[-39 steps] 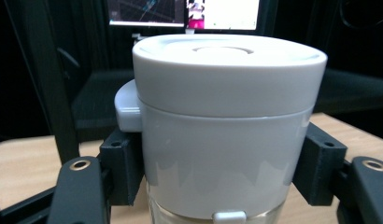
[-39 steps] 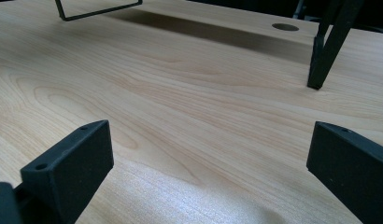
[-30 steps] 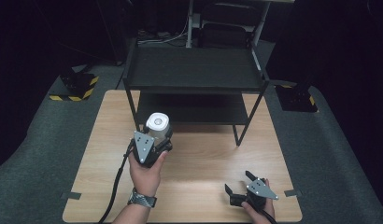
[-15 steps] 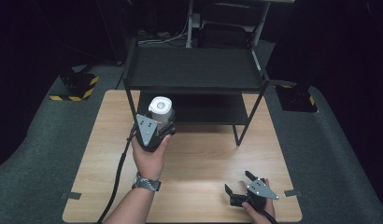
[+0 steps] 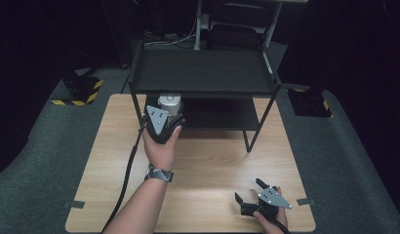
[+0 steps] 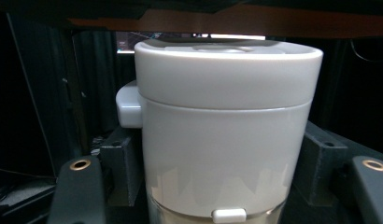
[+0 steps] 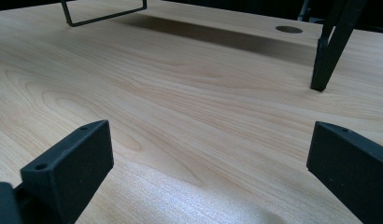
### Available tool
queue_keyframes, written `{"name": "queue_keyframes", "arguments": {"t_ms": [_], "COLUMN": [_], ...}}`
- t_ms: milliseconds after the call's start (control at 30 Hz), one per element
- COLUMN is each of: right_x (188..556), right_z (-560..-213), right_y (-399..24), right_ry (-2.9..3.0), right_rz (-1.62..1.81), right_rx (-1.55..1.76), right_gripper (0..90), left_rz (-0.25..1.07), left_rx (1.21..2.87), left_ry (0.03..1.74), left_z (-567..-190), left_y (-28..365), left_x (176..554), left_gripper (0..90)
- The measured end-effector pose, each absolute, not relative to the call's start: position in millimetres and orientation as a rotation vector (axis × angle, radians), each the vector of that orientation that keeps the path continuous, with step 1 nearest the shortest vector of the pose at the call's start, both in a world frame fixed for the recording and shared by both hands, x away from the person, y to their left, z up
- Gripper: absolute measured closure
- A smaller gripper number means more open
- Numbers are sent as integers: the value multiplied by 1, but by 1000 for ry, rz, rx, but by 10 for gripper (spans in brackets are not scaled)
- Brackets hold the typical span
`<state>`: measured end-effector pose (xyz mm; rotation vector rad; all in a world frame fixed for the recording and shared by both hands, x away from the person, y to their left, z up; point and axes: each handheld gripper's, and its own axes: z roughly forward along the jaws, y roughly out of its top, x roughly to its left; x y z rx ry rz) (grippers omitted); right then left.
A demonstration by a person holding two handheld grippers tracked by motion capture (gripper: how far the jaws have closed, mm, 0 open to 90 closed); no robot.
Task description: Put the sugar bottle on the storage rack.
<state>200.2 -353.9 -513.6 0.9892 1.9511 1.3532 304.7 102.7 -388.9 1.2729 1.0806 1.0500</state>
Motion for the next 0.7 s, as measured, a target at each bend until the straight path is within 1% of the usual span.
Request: {"name": "queue_keyframes", "arguments": {"t_ms": [200,567,700], "right_x": [200,199,199], "right_z": [-514,-514,-514], "right_y": [-355,-352,-353], "right_ry": [1950,1945,1940], "right_rz": [1358,1345,1354], "right_rx": [990,989,995], "right_gripper": [3,2,2], "left_rz": [1070,1056,1079], "left_rx": [1279,1242,1271], "left_ry": [1101,1147,1144], "left_z": [-389,-394,-394], "left_y": [95,88,82], "left_x": [320,337,341], "left_gripper": [307,307,307]}}
